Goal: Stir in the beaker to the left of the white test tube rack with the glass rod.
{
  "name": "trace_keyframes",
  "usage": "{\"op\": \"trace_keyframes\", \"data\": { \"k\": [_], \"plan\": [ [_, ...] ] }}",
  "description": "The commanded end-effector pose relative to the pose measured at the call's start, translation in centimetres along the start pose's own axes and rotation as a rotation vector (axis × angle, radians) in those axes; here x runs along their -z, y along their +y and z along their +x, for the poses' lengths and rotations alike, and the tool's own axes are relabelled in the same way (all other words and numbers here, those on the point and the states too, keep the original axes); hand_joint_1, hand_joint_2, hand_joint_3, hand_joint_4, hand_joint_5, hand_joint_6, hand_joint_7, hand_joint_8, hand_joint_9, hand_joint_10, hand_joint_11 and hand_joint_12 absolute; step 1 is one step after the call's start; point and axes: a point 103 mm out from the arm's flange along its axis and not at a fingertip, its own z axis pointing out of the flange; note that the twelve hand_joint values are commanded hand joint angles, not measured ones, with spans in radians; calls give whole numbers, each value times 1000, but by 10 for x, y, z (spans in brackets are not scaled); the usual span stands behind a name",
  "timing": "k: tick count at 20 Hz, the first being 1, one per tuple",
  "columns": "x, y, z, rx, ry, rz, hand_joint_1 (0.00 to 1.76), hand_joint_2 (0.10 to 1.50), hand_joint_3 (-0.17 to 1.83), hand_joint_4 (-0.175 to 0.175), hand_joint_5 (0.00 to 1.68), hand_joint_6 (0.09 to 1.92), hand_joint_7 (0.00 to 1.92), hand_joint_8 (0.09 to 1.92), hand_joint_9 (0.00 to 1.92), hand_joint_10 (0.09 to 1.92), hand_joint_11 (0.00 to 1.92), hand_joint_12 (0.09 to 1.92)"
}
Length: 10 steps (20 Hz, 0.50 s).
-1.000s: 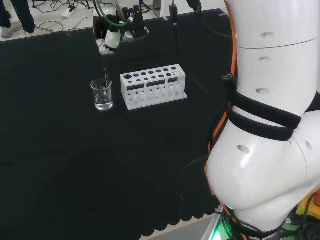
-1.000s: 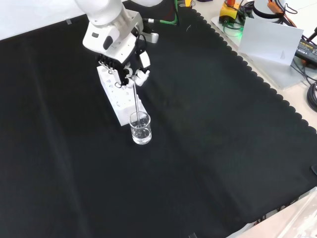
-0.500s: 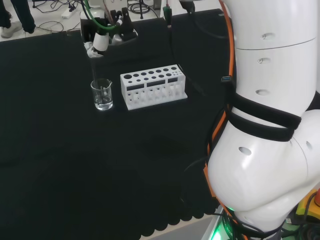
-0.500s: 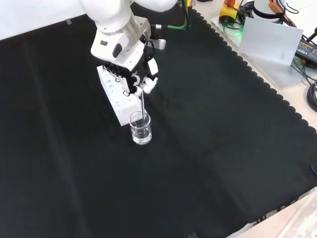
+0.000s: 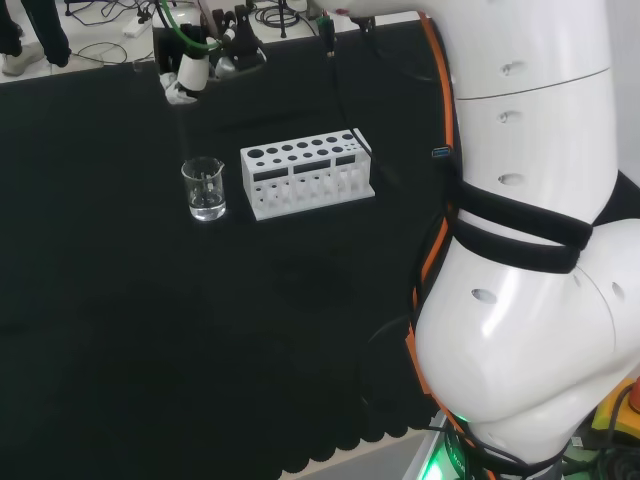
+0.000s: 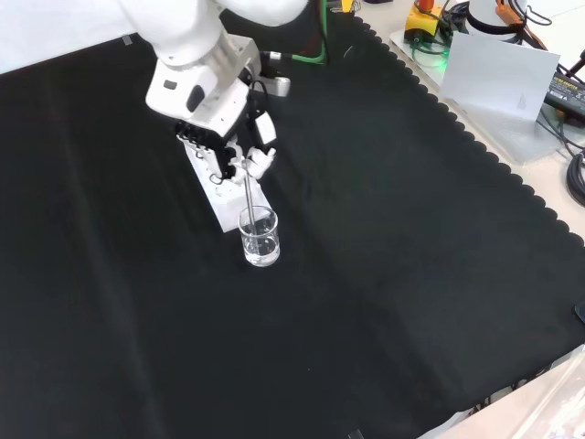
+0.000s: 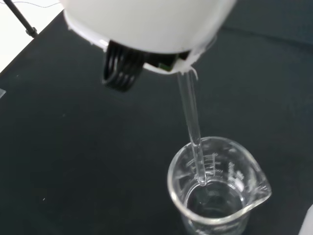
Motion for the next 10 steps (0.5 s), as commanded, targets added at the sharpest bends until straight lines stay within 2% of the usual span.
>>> {"op": "trace_keyframes", "data": {
  "k": [1, 6, 10],
  "plan": [
    [-2, -7, -39, -37, 12, 28, 1226, 435, 1008, -175, 1372, 674, 1672, 765, 1907, 607, 1782, 663],
    [-3, -22, -55, -73, 8, 27, 1226, 435, 1007, -175, 1371, 674, 1672, 765, 1907, 607, 1782, 662],
    [-6, -36, -53, -78, 6, 28, 1226, 436, 1007, -175, 1371, 674, 1672, 764, 1907, 606, 1782, 662]
  ]
}}
